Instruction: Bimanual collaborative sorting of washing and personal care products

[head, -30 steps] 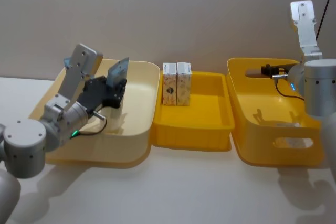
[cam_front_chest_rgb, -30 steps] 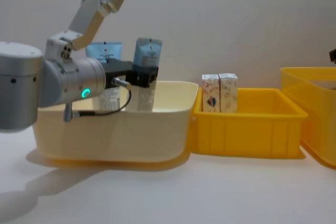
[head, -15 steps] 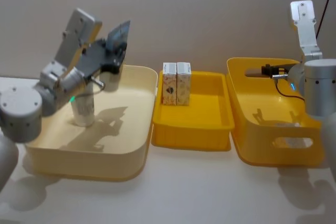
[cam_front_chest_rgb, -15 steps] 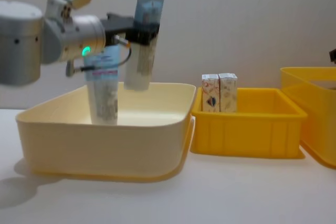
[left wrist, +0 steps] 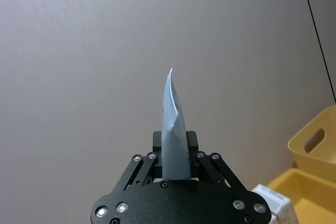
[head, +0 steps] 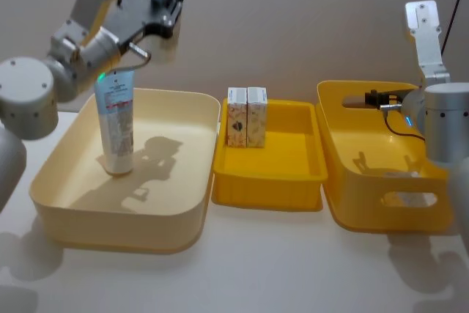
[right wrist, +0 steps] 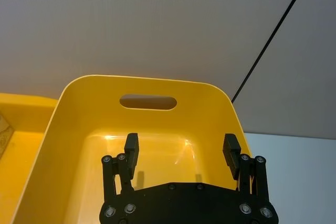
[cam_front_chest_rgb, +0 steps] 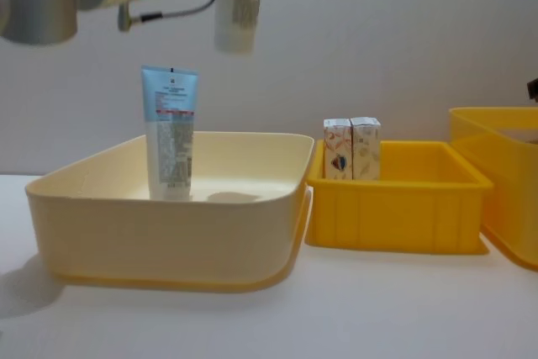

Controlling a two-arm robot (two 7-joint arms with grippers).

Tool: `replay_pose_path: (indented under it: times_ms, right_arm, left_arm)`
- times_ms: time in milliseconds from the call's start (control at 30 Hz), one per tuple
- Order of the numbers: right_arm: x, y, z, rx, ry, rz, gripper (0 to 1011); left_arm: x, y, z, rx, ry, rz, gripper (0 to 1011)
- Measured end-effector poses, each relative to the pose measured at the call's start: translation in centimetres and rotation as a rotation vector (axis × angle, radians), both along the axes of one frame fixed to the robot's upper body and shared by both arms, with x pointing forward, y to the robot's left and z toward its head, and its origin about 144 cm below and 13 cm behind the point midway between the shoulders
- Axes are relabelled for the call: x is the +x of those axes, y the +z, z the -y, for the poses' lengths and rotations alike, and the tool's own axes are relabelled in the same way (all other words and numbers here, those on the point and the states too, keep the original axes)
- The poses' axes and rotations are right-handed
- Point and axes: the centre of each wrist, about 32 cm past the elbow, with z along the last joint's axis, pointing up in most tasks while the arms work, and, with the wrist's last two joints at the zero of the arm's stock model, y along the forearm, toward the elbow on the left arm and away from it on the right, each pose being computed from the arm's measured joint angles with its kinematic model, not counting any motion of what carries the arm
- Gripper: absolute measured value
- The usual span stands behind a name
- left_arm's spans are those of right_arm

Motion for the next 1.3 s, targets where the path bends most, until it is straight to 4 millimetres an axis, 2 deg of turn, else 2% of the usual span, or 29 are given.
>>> replay_pose_path:
  times_ms: [267, 633, 933, 1300]
  right_arm:
    - [0.0, 0.0, 0.0, 0.001, 0.002, 0.003, 1001]
    - [-0.3, 1.0, -0.3, 0.016, 0.082, 0.053, 1001]
    - [-0.9, 2.1, -0.5, 0.044, 0.195, 0.083, 1001]
    - [-1.7, 3.5, -0.8, 0.080, 0.353, 0.103, 1001]
  left_arm:
    - [1.1, 2.6, 0.3, -0.052, -0.068, 0.061, 245]
    - [2.9, 5.2, 1.2, -0.145, -0.196, 0.105, 245]
    - [3.5, 6.4, 2.2, -0.200, -0.281, 0.115, 244]
    - [3.5, 6.5, 2.6, -0.237, -0.332, 0.107, 245]
